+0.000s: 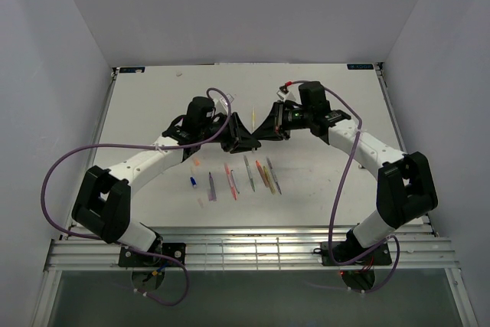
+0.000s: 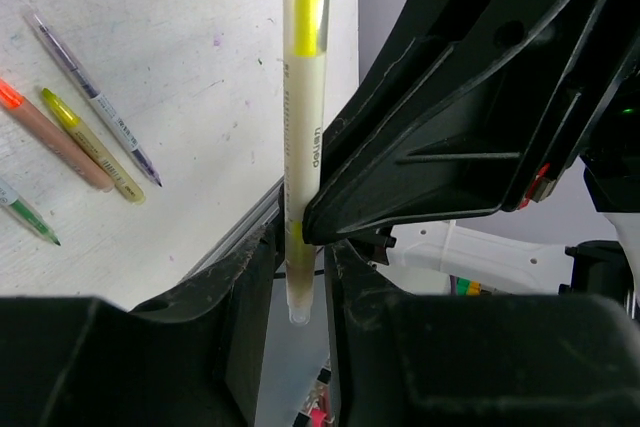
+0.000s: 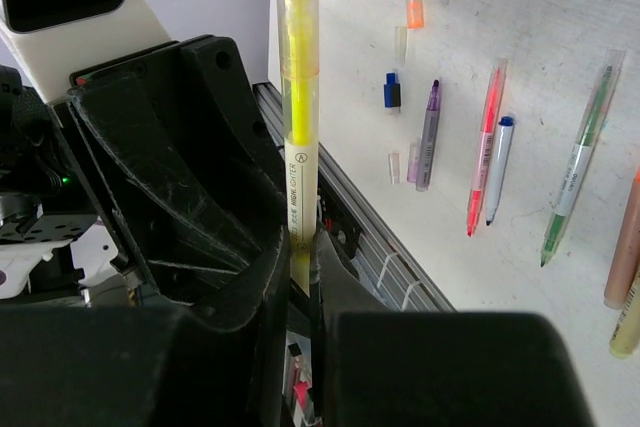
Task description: Open the pen caps
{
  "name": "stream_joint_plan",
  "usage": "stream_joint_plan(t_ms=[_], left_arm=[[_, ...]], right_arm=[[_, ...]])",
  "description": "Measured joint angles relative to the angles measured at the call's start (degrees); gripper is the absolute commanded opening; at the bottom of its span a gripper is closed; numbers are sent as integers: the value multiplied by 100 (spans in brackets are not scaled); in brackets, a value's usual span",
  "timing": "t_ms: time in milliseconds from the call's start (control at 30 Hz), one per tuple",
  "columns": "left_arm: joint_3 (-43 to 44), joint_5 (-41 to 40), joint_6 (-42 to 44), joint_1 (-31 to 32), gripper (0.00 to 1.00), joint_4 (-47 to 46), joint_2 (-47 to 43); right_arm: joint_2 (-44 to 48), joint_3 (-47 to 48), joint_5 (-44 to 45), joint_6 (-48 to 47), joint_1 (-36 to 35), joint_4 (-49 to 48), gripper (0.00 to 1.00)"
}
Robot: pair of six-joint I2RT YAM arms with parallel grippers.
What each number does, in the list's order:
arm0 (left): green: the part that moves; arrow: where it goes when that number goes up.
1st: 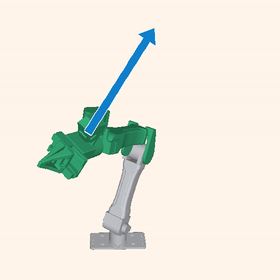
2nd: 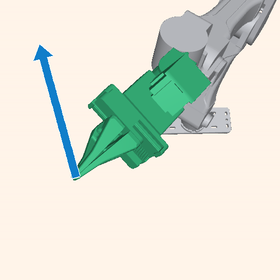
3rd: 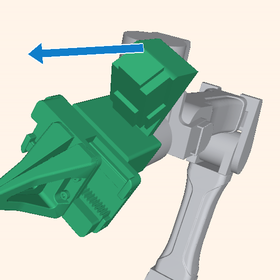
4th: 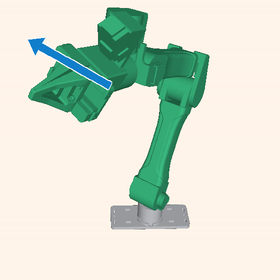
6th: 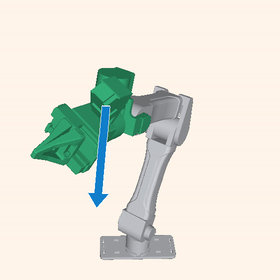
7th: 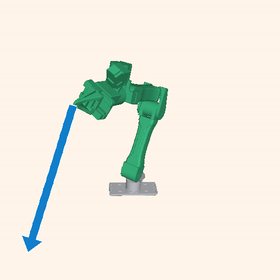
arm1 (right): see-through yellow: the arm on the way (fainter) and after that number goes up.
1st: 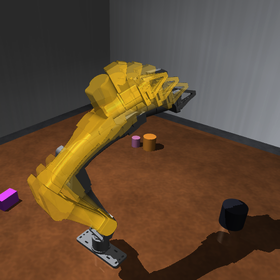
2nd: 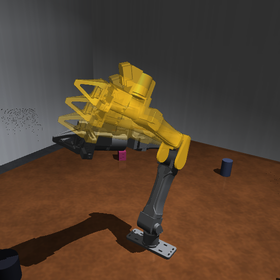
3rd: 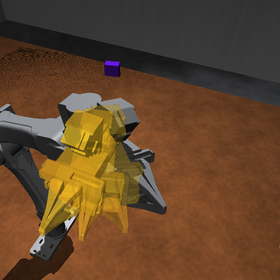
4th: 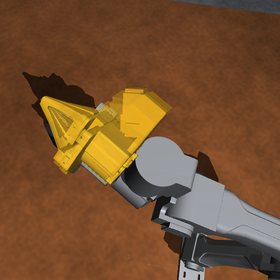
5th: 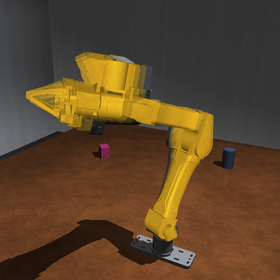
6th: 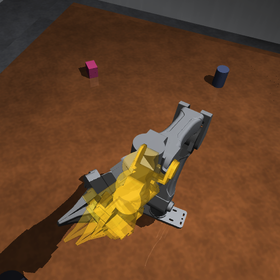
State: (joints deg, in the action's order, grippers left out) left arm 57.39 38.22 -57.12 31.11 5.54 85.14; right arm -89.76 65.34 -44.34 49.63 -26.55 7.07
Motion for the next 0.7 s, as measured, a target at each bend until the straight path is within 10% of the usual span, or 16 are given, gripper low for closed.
stream_joint_plan(t_ms=[700], left_arm=[[-2, 79, 72, 2, 25, 151, -7]], right_arm=[[52, -262, 212, 424, -22, -264, 8]])
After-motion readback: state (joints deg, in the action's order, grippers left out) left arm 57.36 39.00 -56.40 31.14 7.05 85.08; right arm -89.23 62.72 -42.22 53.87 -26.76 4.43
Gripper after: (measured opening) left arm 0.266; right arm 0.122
